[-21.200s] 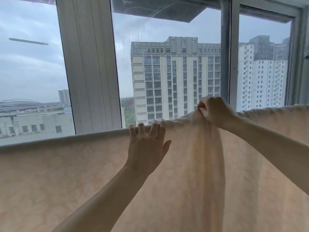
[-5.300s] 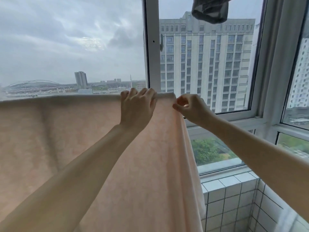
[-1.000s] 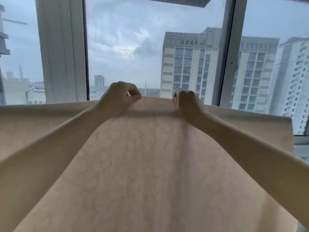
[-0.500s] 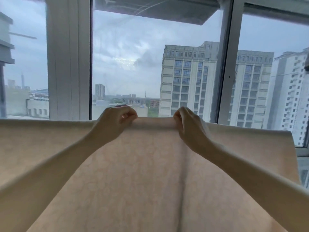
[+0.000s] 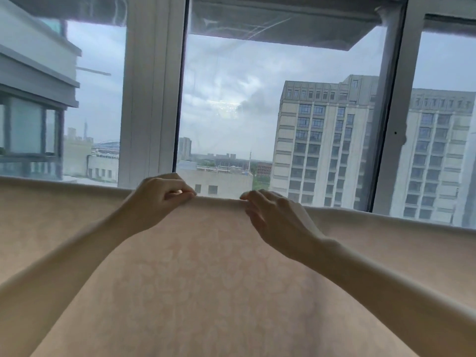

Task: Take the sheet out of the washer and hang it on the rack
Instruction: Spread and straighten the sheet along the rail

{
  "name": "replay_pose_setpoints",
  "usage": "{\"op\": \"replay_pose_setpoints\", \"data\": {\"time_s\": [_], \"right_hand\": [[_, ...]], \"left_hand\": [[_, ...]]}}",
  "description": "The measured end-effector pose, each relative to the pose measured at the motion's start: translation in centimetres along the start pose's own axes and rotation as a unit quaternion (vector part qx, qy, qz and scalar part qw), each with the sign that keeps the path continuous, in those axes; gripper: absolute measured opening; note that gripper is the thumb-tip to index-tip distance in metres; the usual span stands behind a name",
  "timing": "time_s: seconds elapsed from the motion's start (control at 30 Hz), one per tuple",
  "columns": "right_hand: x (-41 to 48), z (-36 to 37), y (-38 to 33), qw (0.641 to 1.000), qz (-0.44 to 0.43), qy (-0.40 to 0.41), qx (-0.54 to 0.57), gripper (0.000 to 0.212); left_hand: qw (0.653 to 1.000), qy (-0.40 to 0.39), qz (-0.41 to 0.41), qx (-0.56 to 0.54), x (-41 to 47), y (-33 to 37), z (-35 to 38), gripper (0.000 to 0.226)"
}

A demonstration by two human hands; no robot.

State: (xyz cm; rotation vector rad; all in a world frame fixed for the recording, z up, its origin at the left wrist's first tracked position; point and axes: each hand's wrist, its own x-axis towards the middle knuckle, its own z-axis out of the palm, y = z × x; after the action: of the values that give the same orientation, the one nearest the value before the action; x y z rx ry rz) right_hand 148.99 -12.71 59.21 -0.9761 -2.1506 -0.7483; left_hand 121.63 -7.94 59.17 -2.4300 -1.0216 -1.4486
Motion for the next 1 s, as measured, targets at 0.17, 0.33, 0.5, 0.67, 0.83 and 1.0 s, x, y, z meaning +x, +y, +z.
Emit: {"op": "replay_pose_setpoints", "data": {"time_s": [0.17, 0.33, 0.5, 0.67, 0.83, 1.0], "right_hand": [[2.9, 2.5, -3.6, 1.000, -0.013, 0.018, 0.008, 0.027], [5.6, 4.3, -6.8, 0.999, 0.011, 0.023, 0.019, 0.025], [8.7, 6.4, -11.4, 0.997, 0.046, 0.041, 0.042, 0.019], [10.2, 7.1, -13.7, 0.995, 0.082, 0.053, 0.020, 0.012], [11.4, 6.7, -14.6, 0.988, 0.143, 0.045, -0.025, 0.013], [11.3, 5.8, -15.1, 0.984, 0.153, 0.094, -0.009, 0.014]], "left_hand": [[0.999, 0.008, -0.046, 0.021, -2.1, -3.0, -3.6, 0.011], [0.999, 0.001, -0.048, 0.018, -3.1, -5.2, -6.7, 0.012], [0.999, 0.020, -0.038, 0.000, -2.6, -6.2, -7.2, 0.009], [0.999, 0.036, 0.033, 0.024, -2.7, -7.1, -6.8, 0.014], [0.993, 0.054, 0.103, 0.030, -2.2, -6.6, -7.3, 0.018], [0.984, 0.088, 0.152, 0.007, -2.6, -7.1, -9.0, 0.017]]}}
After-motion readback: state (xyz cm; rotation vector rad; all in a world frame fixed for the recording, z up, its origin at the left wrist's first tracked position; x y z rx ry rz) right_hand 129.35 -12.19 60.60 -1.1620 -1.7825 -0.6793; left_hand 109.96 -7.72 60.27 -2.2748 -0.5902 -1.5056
